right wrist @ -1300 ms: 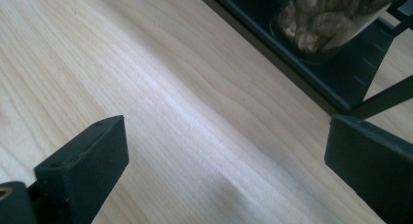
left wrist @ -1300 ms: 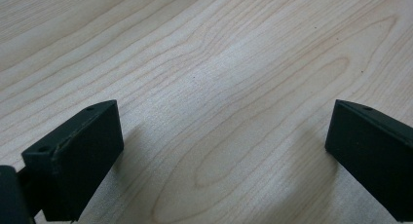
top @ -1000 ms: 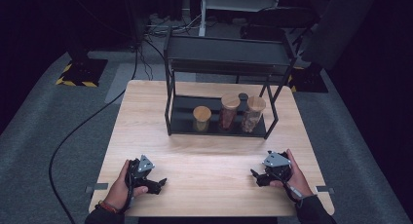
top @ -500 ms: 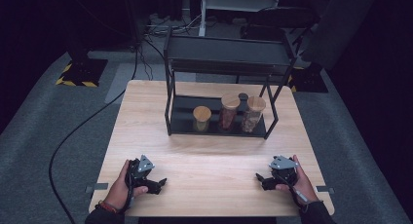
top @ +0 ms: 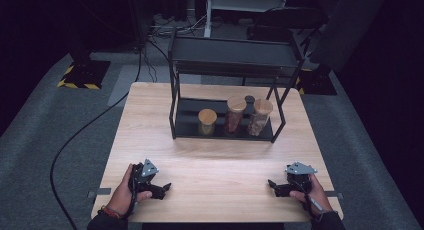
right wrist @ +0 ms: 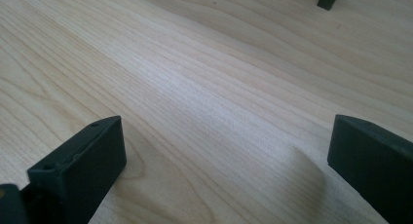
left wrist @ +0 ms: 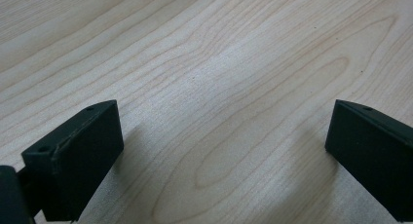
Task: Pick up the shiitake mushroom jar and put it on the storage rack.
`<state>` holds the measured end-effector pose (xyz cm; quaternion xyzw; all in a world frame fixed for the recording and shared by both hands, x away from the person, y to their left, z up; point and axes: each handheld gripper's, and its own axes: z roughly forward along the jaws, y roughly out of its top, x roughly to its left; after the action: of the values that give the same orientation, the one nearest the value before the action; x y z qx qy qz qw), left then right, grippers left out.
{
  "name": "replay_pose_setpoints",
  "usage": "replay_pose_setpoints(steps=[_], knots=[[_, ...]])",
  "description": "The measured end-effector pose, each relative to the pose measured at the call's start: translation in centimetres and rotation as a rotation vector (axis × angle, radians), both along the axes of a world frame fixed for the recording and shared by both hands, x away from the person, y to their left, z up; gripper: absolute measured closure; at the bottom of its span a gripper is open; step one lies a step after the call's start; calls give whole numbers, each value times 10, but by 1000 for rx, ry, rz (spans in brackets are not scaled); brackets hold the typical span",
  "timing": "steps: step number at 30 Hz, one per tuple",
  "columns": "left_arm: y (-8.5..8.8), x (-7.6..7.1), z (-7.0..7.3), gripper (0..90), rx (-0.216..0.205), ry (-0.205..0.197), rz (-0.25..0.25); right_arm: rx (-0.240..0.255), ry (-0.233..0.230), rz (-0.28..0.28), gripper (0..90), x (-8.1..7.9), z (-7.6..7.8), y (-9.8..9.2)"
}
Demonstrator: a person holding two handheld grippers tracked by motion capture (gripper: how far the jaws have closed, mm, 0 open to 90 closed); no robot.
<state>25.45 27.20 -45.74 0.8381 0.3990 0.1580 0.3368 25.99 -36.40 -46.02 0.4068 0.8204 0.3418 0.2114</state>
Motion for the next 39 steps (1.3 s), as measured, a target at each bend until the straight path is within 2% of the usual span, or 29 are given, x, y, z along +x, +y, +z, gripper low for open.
replay_pose_setpoints(steps=[7, 39], knots=[[0, 0, 0, 2, 0, 0, 1, 32, 46, -18, 4, 3, 1, -8], [0, 0, 0, 2, 0, 0, 0, 34, 50, -8, 0, 3, 1, -13]])
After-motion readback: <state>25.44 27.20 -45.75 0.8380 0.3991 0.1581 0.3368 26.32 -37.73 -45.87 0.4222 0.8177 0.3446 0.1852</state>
